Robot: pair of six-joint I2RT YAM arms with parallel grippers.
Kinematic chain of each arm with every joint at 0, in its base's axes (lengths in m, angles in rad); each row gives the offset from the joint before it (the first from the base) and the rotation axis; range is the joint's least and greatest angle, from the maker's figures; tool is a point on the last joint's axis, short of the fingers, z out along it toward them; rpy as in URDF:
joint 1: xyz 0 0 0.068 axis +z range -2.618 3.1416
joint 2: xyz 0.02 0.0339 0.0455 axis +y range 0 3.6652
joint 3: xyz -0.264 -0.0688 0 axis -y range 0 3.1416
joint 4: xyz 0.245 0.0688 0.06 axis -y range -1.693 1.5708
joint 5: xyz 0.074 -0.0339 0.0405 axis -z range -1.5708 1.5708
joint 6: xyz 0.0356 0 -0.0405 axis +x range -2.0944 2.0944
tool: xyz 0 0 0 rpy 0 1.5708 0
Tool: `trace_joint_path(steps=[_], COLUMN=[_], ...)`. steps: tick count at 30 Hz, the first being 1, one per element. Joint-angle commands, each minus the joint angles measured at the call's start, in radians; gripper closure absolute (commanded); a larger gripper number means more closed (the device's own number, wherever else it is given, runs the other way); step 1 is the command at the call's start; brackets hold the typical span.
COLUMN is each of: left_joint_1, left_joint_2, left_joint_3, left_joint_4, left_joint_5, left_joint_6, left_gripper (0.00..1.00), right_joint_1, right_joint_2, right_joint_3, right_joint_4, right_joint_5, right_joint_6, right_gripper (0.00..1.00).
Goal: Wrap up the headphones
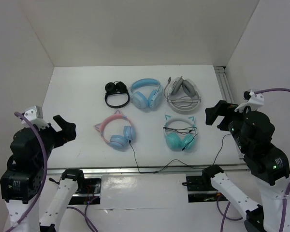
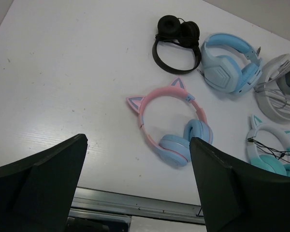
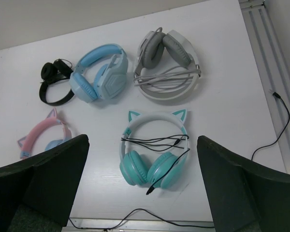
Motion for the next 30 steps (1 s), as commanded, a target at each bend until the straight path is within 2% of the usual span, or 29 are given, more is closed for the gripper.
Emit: trace_joint_path(steps=[1, 6, 10, 11, 15, 16, 18, 19, 20, 22, 24, 28, 30], left_joint_1=[0.002, -0.007, -0.021, -0.030, -0.039, -0.039, -0.039, -0.091, -0.128, -0.189, -0.189, -0.189, -0.179], left_joint_2=[-0.023, -0.023, -0.023, -0.023, 0.040, 0.099, 0.195, 0.245, 0.363, 0.468, 0.593, 0.774, 0.816], left_joint_3=[0.002, -0.007, -0.053, -0.087, -0.173, -0.187, -0.210, -0.210, -0.199, -0.152, -0.117, -0.035, -0.024], left_joint_4=[0.025, 0.025, 0.064, 0.106, 0.228, 0.251, 0.289, 0.289, 0.289, 0.303, 0.346, 0.346, 0.390], left_joint_5=[-0.010, -0.001, 0.077, 0.187, 0.420, 0.438, 0.400, 0.348, 0.290, 0.175, 0.202, 0.150, 0.159], left_joint_6=[0.022, 0.031, 0.057, 0.074, 0.158, 0.158, 0.190, 0.191, 0.180, 0.180, 0.210, 0.266, 0.276], left_gripper=[0.00, 0.00, 0.00, 0.00, 0.00, 0.00, 0.00, 0.00, 0.00, 0.00, 0.00, 0.00, 0.00], right_joint_1=[0.007, 0.007, 0.007, 0.007, 0.007, 0.007, 0.007, 0.007, 0.007, -0.002, -0.013, -0.032, -0.032], right_joint_2=[-0.002, -0.012, -0.012, -0.012, -0.012, -0.012, -0.022, -0.034, -0.043, -0.052, -0.061, -0.083, -0.094], right_joint_3=[0.037, 0.037, 0.008, 0.008, -0.026, -0.038, -0.055, -0.078, -0.092, -0.130, -0.153, -0.189, -0.218], right_joint_4=[-0.011, -0.011, -0.002, -0.001, 0.034, 0.034, 0.069, 0.080, 0.104, 0.129, 0.156, 0.180, 0.202], right_joint_5=[0.017, 0.006, -0.003, -0.003, -0.063, -0.089, -0.122, -0.151, -0.168, -0.225, -0.267, -0.360, -0.418], right_joint_6=[-0.011, -0.020, -0.020, -0.020, -0.029, -0.029, -0.029, -0.029, -0.029, -0.029, -0.029, -0.029, -0.029], right_gripper=[0.00, 0.00, 0.00, 0.00, 0.00, 0.00, 0.00, 0.00, 0.00, 0.00, 0.00, 0.00, 0.00])
